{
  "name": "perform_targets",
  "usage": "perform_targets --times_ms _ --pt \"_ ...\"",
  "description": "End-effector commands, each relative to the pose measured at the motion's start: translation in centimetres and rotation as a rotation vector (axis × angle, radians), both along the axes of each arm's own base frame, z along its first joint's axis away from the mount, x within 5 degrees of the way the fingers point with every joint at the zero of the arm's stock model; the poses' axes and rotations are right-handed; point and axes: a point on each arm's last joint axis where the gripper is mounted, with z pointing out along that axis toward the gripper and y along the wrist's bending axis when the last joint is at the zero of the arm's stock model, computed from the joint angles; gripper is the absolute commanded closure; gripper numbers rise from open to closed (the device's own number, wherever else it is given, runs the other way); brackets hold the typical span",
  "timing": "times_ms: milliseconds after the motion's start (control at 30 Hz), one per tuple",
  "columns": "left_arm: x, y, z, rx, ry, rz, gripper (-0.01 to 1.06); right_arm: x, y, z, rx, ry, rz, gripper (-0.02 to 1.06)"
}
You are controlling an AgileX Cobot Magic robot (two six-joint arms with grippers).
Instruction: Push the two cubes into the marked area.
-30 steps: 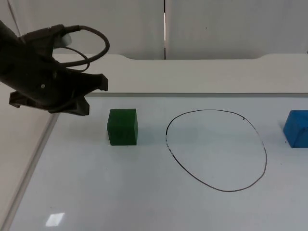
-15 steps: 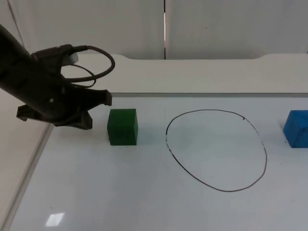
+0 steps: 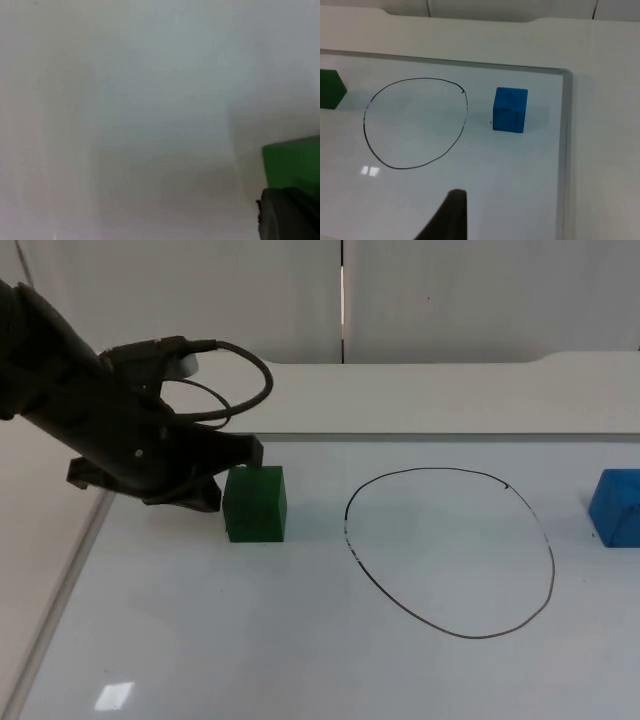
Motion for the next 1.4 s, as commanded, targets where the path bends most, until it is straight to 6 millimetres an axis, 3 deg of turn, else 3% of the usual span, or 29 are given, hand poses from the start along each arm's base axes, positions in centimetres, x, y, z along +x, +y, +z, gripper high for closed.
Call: perform_targets --times_ms 0,500,867,1367 --pt "0.1 -0.3 0.0 0.002 -0.014 0.006 1.05 0.1 0.0 -0.1 -0.009 -0.005 -0.004 -0.01" --pt "0.1 -0.3 -0.4 0.004 -0.004 0.013 1.05 0.1 0.0 -0.1 -0.009 -0.005 -0.004 -0.01" --pt "-0.4 -2.5 -0.5 0.036 -0.051 -0.037 1.05 0.1 0.0 -0.1 -0.009 -0.005 -0.004 -0.01" --pt "-0.7 -3.0 -0.5 0.007 -0.019 -0.04 1.05 0.1 0.0 -0.1 -0.009 -0.005 -0.004 -0.01"
